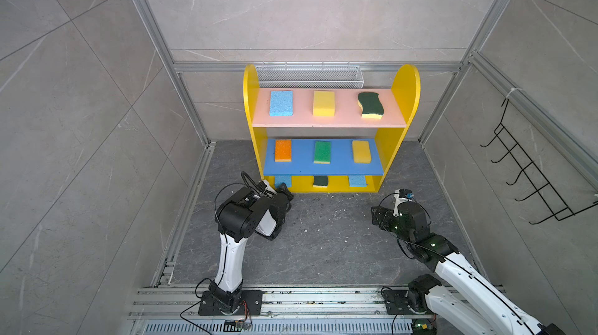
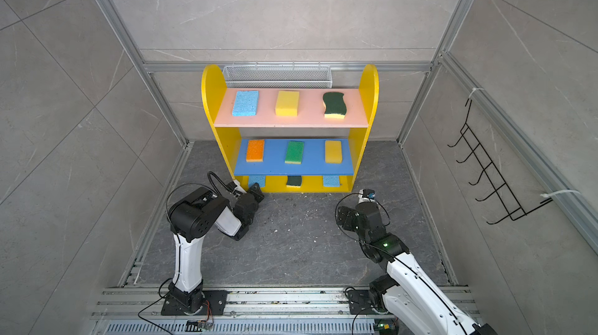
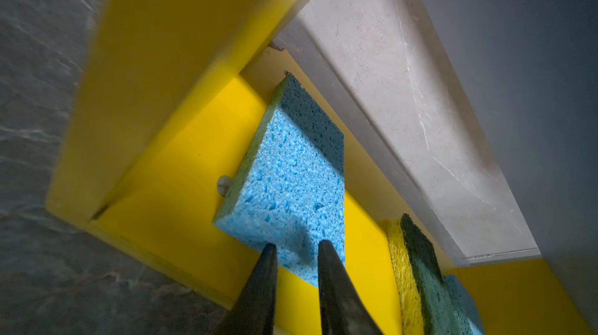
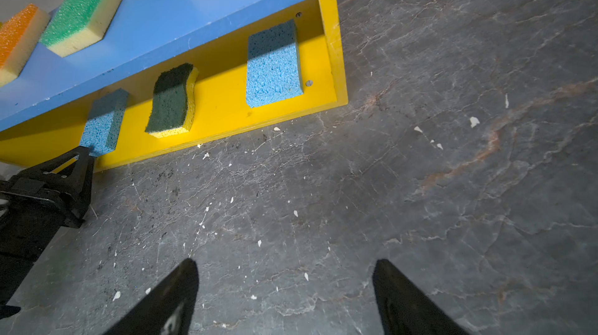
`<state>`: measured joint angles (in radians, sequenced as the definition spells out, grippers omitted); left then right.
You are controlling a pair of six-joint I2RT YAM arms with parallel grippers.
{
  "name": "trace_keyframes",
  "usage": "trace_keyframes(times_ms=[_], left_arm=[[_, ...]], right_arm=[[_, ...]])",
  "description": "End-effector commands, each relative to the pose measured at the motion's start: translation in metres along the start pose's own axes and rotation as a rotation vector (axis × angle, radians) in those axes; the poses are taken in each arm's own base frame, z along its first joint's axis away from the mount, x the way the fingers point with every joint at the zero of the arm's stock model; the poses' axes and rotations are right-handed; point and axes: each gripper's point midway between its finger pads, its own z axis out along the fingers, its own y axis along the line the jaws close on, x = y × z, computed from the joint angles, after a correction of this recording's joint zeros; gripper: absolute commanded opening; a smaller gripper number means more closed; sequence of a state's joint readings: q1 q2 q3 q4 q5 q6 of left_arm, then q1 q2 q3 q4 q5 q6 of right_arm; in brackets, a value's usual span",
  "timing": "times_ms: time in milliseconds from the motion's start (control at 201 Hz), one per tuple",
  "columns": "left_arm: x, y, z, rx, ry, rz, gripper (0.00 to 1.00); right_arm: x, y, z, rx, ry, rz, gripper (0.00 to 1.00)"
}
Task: Arrange cleaning sponges on a shelf
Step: Move the cleaning sponge to the shelf.
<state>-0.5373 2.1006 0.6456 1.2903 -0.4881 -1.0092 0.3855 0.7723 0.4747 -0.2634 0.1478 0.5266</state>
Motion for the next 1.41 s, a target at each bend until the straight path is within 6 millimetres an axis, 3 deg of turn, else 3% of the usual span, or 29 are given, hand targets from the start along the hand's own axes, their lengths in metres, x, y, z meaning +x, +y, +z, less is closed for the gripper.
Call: trace_keyframes(times_ms=[0, 294, 816, 1055, 1220, 1404], left_arm=[[0.012, 0.023, 0.0, -0.076, 0.001, 0.009, 0.27], [0.014, 0.027, -0.01, -0.086, -0.006, 0.01, 0.27], [0.006, 0.004, -0.068, -0.09, 0.032, 0.233, 0.29], [-0.007, 0.009, -0.09, -0.194, 0.104, 0.38, 0.33], [-0.02, 0.001, -0.109, -0.179, 0.139, 0.514, 0.35], [-0.022, -0.007, -0.126, -0.088, 0.183, 0.548, 0.35]], right_arm=[[0.003, -0.001, 0.001, -0.007, 0.002, -0.002, 0.87], [0.003, -0.001, 0.002, -0.01, 0.005, 0.001, 0.87], [0.001, -0.001, -0.007, -0.003, 0.02, 0.009, 0.87], [-0.002, -0.006, -0.019, 0.022, 0.01, 0.012, 0.86], [-0.007, -0.008, -0.028, 0.042, 0.016, 0.004, 0.86], [-0.008, -0.006, -0.032, 0.02, 0.002, 0.033, 0.86]])
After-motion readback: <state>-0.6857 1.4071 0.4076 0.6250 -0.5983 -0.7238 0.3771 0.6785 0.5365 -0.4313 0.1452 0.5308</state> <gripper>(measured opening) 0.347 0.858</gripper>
